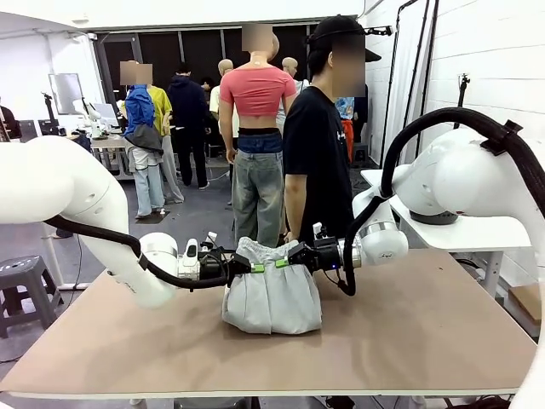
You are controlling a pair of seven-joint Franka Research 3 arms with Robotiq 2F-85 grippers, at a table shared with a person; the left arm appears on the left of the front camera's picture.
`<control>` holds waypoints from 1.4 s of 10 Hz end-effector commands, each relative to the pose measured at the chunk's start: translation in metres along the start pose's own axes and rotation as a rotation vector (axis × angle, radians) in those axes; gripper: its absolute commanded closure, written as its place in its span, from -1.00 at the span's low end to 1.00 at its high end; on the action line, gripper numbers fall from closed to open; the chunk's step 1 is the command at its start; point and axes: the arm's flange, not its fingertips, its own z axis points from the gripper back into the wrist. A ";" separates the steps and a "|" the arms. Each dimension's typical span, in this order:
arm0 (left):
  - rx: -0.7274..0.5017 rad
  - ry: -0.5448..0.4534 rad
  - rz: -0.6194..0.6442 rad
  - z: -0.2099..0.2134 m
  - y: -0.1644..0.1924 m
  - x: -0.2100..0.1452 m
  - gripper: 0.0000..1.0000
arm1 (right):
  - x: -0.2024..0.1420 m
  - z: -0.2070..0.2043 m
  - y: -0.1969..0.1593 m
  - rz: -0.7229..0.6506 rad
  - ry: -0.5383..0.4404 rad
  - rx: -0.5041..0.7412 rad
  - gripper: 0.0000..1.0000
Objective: Fold the training pants.
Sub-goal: Fold the Training pants in half.
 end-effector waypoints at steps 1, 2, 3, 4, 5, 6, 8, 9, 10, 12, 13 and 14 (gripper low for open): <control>0.017 -0.005 -0.036 0.008 0.006 0.012 1.00 | 0.020 0.009 0.000 0.012 -0.047 -0.022 1.00; 0.020 -0.002 -0.035 0.007 0.005 0.017 1.00 | 0.025 0.010 0.001 0.016 -0.051 -0.023 1.00; 0.031 0.000 -0.023 0.004 0.009 0.022 1.00 | 0.031 0.009 -0.004 0.004 -0.051 -0.035 1.00; 0.042 -0.004 -0.003 0.002 0.013 0.026 1.00 | 0.033 0.008 -0.009 -0.014 -0.049 -0.044 1.00; 0.055 -0.012 0.005 0.001 0.018 0.029 1.00 | 0.036 0.008 -0.015 -0.023 -0.056 -0.046 1.00; 0.060 -0.018 0.012 0.001 0.023 0.033 1.00 | 0.039 0.009 -0.021 -0.036 -0.064 -0.054 1.00; 0.091 -0.020 0.054 0.002 0.030 0.032 1.00 | 0.036 0.012 -0.029 -0.085 -0.060 -0.081 1.00; 0.098 -0.021 0.072 0.005 0.032 0.031 1.00 | 0.034 0.013 -0.029 -0.098 -0.058 -0.085 1.00; 0.097 -0.023 0.087 0.008 0.033 0.031 1.00 | 0.035 0.013 -0.028 -0.105 -0.060 -0.082 0.79; 0.102 -0.033 0.105 0.015 0.032 0.031 0.21 | 0.033 0.017 -0.026 -0.128 -0.069 -0.097 0.00; 0.109 -0.036 0.114 0.020 0.031 0.032 -0.18 | 0.032 0.020 -0.026 -0.142 -0.082 -0.107 -0.40; 0.116 -0.046 0.116 0.026 0.029 0.033 -0.58 | 0.032 0.025 -0.026 -0.154 -0.105 -0.136 -0.79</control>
